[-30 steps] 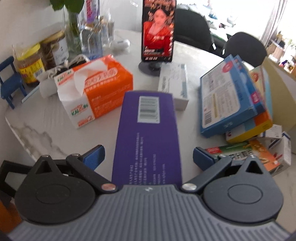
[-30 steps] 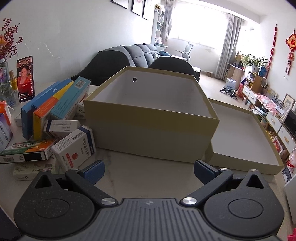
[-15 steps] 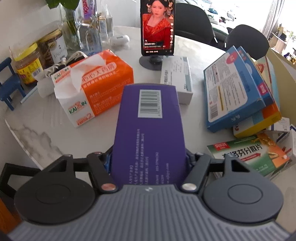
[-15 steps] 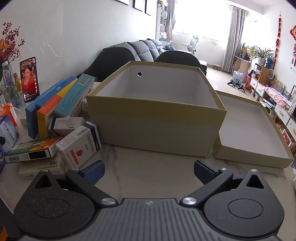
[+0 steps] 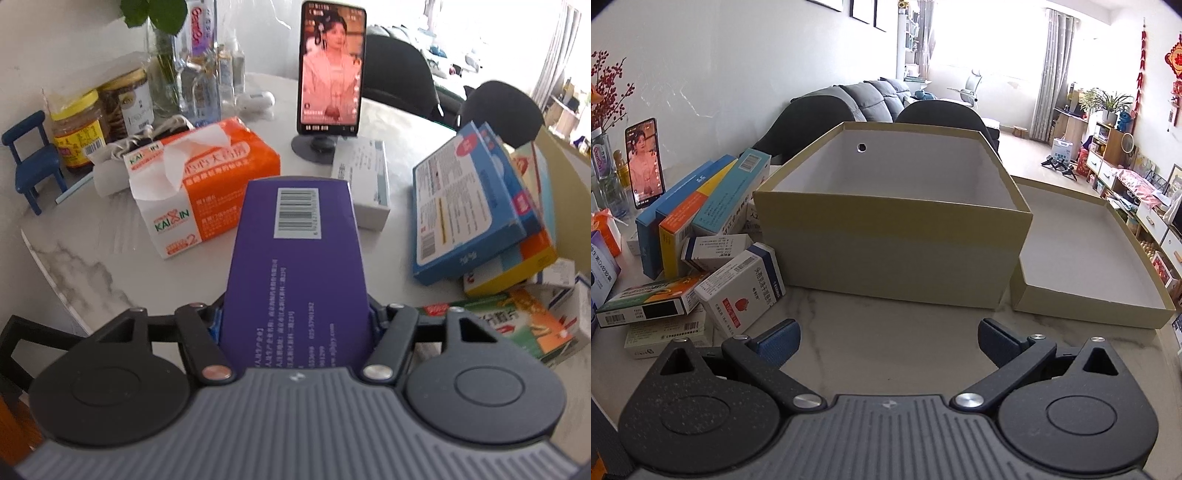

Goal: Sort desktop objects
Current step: 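Carry the purple box with the left tool over the tall cardboard box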

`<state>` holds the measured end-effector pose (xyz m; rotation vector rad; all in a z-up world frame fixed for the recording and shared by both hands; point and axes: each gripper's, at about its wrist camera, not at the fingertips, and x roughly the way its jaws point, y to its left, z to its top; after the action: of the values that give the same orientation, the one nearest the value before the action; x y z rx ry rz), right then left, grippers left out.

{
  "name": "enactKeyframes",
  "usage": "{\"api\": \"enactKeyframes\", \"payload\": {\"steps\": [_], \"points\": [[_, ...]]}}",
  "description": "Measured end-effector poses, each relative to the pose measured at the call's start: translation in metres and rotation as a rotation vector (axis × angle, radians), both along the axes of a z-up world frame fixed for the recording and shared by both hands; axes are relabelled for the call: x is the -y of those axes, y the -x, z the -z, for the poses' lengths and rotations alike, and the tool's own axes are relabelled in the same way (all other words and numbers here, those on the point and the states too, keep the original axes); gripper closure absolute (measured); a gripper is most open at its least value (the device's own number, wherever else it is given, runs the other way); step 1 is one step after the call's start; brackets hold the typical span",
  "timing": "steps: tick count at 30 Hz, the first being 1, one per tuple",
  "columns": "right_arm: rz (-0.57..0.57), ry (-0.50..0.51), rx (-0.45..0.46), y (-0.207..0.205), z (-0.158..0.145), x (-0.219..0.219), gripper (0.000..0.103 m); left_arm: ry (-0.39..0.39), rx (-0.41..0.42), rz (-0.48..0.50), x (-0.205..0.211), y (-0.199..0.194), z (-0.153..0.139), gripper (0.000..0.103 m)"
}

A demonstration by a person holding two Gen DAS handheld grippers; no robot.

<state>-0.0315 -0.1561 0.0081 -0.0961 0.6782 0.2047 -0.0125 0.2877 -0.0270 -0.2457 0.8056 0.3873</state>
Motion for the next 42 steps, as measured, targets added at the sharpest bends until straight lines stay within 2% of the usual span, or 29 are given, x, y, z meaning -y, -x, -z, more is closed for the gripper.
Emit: {"api": "enactKeyframes", "payload": {"steps": [6, 13, 24, 27, 31, 42], "points": [[0.006, -0.011, 0.008, 0.001, -0.002, 0.004, 0.0, -0.011, 0.046, 0.005, 0.008, 0.0, -0.017, 0.04], [0.013, -0.023, 0.014, 0.0, -0.004, 0.009, 0.0, -0.012, 0.09, 0.063, 0.03, -0.009, -0.034, 0.039], [0.055, -0.038, 0.018, -0.015, -0.014, 0.031, 0.0, -0.004, 0.132, 0.153, 0.072, -0.043, -0.055, 0.04], [0.072, -0.043, 0.018, -0.02, -0.019, 0.04, 0.0, -0.051, 0.143, 0.144, 0.084, -0.052, -0.064, 0.04], [0.08, -0.059, 0.017, -0.028, -0.028, 0.05, 0.0, -0.008, 0.172, 0.169, 0.091, -0.064, -0.077, 0.04], [0.074, -0.048, 0.031, -0.05, -0.048, 0.059, 0.0, 0.001, 0.237, 0.25, 0.132, -0.106, -0.101, 0.04]]}}
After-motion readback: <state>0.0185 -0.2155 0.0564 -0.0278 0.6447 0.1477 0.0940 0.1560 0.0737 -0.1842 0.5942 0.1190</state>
